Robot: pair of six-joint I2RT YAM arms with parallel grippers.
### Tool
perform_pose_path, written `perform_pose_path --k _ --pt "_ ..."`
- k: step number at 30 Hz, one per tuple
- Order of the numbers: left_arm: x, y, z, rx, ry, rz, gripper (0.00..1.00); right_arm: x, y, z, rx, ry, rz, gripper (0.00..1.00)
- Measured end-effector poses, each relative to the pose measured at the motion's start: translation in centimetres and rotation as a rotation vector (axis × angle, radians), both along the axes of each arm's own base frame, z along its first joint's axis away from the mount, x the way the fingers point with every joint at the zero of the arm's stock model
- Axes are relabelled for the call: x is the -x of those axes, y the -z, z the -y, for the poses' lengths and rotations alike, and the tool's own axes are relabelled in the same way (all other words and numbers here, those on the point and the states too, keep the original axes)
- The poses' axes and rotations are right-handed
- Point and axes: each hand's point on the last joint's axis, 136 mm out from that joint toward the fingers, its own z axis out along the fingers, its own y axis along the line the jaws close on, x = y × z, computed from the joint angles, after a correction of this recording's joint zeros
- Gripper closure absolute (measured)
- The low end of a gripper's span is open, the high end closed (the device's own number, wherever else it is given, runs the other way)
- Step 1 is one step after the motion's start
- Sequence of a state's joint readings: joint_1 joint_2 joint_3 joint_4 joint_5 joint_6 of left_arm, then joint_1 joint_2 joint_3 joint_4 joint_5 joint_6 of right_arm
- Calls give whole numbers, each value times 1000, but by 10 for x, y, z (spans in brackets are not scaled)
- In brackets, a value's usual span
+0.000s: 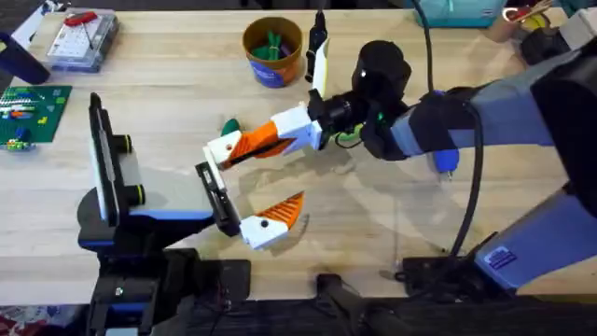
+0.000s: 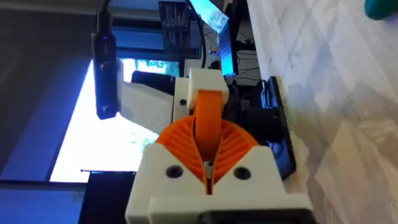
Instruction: Pick up the gripper from the table and insert it into the empty holder that is missing its gripper. Then pick up a screw, insert it into the mounting hole, and use the screwdriver to tighten it. Finally, clean up the table by picking up the vegetable and placing it into the bucket.
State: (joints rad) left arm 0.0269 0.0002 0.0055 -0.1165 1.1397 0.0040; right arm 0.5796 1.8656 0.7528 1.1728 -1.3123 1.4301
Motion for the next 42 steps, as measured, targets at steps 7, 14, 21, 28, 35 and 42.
perform_pose_path --k 7,14,21,28,35,42 --pt "0 0 0 -1 1 3 6 0 0 0 -3 -2 6 988" --pt "0 0 0 -1 2 3 6 0 0 1 -4 -4 10 988" --pt "0 0 0 -1 2 3 6 0 0 1 -4 -4 10 993" --pt "0 0 0 -1 2 2 6 0 0 1 -3 -4 8 854" --pt "12 0 6 8 74 -11 6 -3 -5 -4 -15 5 33 12" --pt "13 0 7 9 84 -13 6 -4 -1 -4 3 8 6 6"
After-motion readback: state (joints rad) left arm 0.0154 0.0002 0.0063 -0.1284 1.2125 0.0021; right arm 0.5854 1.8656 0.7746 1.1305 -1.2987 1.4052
